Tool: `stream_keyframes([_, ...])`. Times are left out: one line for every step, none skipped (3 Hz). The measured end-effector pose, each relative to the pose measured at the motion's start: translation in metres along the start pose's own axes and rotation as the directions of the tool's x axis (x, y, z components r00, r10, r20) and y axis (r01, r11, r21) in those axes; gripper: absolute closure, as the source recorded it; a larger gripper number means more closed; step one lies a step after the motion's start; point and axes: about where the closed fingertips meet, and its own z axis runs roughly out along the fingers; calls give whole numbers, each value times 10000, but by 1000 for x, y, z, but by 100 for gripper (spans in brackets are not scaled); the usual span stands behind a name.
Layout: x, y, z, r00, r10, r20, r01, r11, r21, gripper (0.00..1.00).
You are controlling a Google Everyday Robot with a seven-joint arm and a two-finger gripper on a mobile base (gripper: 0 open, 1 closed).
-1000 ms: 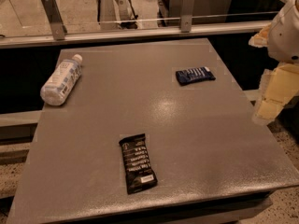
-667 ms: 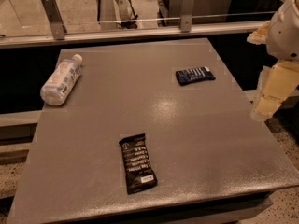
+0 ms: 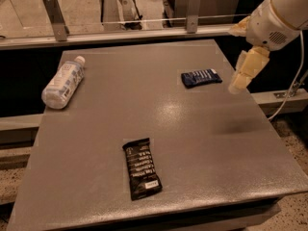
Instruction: Move rxbar blueberry near blue plastic bottle
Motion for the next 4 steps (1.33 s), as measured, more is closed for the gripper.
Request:
stream_keyframes([4,-47,50,9978,308,590,-277,9982,-525,0])
stream_keyframes([17,-72,94,9934,734,886,-638,9922,-1068,0])
stream_keyframes([24,-80,122,9916,870,956,-736,9880,-1357,0])
stream_keyframes([27,-81,140,9903,882,1069,-713,9856,-1535,18])
